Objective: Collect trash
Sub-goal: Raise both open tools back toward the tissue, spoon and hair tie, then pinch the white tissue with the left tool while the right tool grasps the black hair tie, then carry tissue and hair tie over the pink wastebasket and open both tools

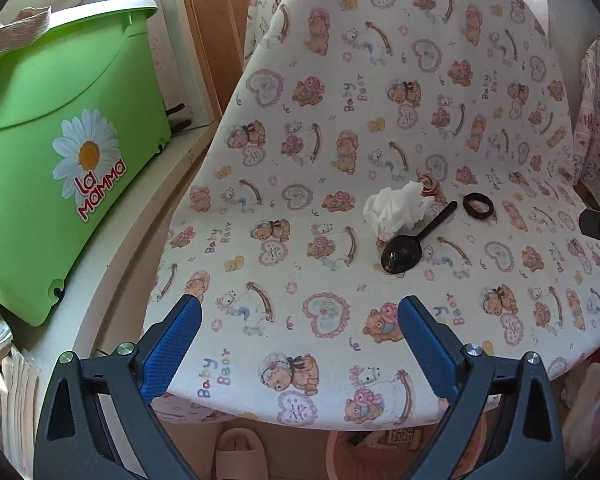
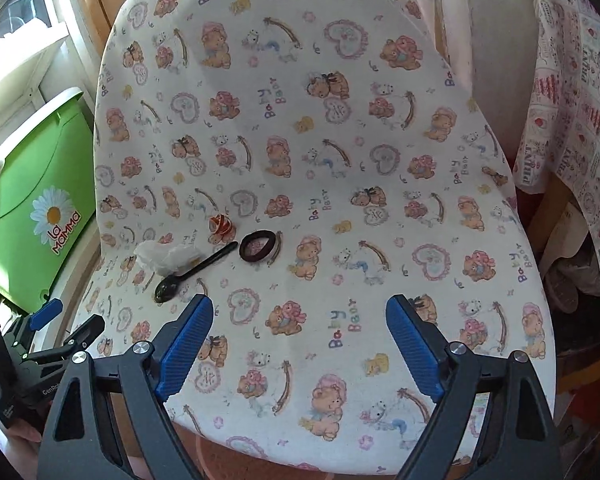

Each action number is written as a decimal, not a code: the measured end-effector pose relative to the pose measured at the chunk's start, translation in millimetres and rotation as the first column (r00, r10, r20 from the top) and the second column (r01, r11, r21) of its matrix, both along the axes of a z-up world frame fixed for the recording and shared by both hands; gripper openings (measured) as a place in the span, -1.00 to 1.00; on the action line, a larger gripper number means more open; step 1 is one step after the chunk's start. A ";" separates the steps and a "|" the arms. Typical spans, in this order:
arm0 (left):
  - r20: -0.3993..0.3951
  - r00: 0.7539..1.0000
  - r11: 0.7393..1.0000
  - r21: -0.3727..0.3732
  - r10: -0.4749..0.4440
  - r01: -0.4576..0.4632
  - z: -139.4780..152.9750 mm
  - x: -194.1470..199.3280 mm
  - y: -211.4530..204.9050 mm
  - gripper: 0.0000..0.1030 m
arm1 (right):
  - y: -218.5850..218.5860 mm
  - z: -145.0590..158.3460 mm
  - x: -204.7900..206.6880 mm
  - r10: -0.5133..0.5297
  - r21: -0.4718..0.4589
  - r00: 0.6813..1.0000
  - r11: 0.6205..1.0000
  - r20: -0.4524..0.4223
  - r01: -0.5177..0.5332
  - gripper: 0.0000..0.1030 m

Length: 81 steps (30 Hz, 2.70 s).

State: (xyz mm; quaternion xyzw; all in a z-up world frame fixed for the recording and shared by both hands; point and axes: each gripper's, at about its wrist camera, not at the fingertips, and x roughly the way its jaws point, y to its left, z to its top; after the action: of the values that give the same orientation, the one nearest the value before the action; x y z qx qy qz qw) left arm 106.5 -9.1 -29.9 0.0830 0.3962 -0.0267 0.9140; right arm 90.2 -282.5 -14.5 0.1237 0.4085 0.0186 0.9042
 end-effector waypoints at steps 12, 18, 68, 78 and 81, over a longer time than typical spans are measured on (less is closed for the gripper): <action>0.034 0.999 0.992 -0.121 -0.021 0.025 15.8 30.7 -8.6 0.72 | 12.9 -3.5 7.2 0.024 -0.063 1.000 0.998 -0.008 -0.025 0.74; 0.045 0.994 0.992 -0.075 -0.095 0.098 24.1 35.9 -43.9 0.55 | 10.3 -4.0 11.2 0.024 -0.041 1.000 0.999 -0.016 -0.025 0.74; 0.053 0.998 0.979 -0.199 -0.025 0.036 48.8 46.8 -27.1 -0.96 | 37.8 -36.7 127.4 0.092 0.035 0.968 0.996 -0.233 -0.087 -0.38; 0.036 0.999 0.982 -0.188 -0.013 0.019 42.0 49.7 -25.8 -0.96 | 60.8 -51.3 131.9 0.080 -0.105 0.967 0.989 -0.243 -0.108 -0.89; 0.036 0.999 0.983 -0.180 -0.020 0.026 42.0 46.7 -27.8 -0.96 | 65.3 -51.6 129.3 0.066 -0.154 0.969 0.982 -0.240 -0.105 -0.91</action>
State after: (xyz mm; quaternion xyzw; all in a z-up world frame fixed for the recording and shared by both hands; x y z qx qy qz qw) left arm 153.2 -36.9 12.1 0.0049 0.3754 -0.0714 0.9241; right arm 219.5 -217.2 -66.1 0.0317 0.5171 0.0092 0.8553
